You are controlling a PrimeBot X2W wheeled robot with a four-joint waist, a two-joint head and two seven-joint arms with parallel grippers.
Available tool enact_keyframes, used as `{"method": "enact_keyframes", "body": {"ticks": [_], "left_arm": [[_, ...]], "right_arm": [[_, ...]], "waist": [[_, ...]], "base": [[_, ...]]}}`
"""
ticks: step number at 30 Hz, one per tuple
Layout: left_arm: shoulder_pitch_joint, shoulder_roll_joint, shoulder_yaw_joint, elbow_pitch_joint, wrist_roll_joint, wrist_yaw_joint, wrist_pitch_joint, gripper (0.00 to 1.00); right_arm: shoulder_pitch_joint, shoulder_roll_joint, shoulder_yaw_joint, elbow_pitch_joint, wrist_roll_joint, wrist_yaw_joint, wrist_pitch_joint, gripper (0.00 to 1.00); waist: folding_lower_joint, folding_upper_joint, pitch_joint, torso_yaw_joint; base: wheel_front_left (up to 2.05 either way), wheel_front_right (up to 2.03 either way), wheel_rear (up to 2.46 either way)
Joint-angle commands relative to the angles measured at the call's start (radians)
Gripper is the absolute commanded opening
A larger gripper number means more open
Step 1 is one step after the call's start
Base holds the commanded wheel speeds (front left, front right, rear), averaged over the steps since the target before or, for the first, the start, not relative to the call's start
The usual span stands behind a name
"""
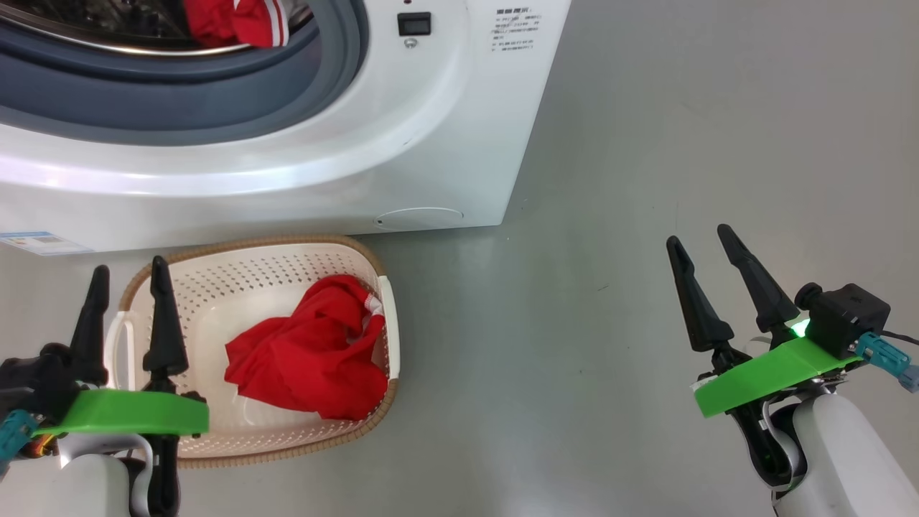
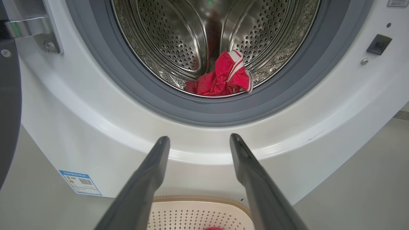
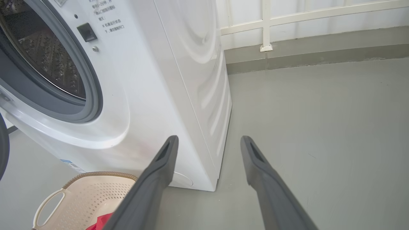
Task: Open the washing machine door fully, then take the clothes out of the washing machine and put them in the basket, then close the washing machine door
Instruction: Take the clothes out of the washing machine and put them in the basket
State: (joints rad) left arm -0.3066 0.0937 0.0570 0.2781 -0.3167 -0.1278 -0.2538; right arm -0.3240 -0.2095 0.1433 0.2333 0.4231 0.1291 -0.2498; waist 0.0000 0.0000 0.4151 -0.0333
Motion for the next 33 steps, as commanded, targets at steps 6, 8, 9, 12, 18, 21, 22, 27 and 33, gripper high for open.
{"method": "enact_keyframes", "body": {"ticks": [6,8,9,12,18,21,22,27,33], "left_arm": [[0.002,0.025,0.03,-0.018,0.004,-0.003,-0.008,1.0],[-0.012,0.031,0.023,-0.009,-0.004,-0.003,-0.008,1.0],[-0.021,0.035,0.02,-0.004,-0.009,-0.003,-0.008,1.0],[-0.056,0.052,0.01,0.015,-0.025,-0.003,-0.008,1.0],[-0.146,0.09,-0.025,0.052,-0.042,-0.003,-0.008,1.0],[-0.204,0.112,-0.056,0.078,-0.048,-0.003,-0.008,1.0],[-0.226,0.121,-0.068,0.091,-0.052,-0.003,-0.008,1.0],[-0.356,0.169,-0.141,0.182,-0.104,-0.003,-0.008,1.0],[-0.515,0.234,-0.258,0.298,-0.174,-0.003,-0.008,1.0]], "right_arm": [[0.024,-0.004,0.023,-0.023,-0.003,0.002,-0.012,1.0],[0.023,-0.004,0.024,-0.024,-0.003,0.002,-0.012,1.0],[0.022,-0.004,0.025,-0.024,-0.003,0.002,-0.012,1.0],[0.02,-0.002,0.027,-0.024,-0.003,0.002,-0.012,1.0],[0.015,0.004,0.031,-0.024,-0.003,0.002,-0.012,1.0],[0.01,0.008,0.033,-0.025,-0.004,0.002,-0.012,1.0],[0.008,0.009,0.034,-0.025,-0.004,0.002,-0.012,1.0],[-0.007,0.015,0.042,-0.025,-0.004,0.002,-0.012,1.0],[-0.026,0.023,0.054,-0.026,-0.004,0.002,-0.012,1.0]], "waist": [[0.0,0.0,0.004,-0.001],[0.0,0.0,0.007,-0.001],[0.0,0.0,0.008,-0.001],[0.0,0.0,0.015,-0.002],[0.0,0.0,0.031,-0.008],[0.0,0.0,0.042,-0.011],[0.0,0.0,0.045,-0.012],[0.0,0.0,0.067,-0.023],[0.0,0.0,0.097,-0.042]], "base": [[0.0,0.0,0.0],[0.0,0.0,0.0],[0.0,0.0,0.0],[0.0,0.0,0.0],[0.0,0.0,0.0],[0.0,0.0,0.0],[0.0,0.0,0.0],[0.0,0.0,0.0],[0.0,0.0,0.0]]}}
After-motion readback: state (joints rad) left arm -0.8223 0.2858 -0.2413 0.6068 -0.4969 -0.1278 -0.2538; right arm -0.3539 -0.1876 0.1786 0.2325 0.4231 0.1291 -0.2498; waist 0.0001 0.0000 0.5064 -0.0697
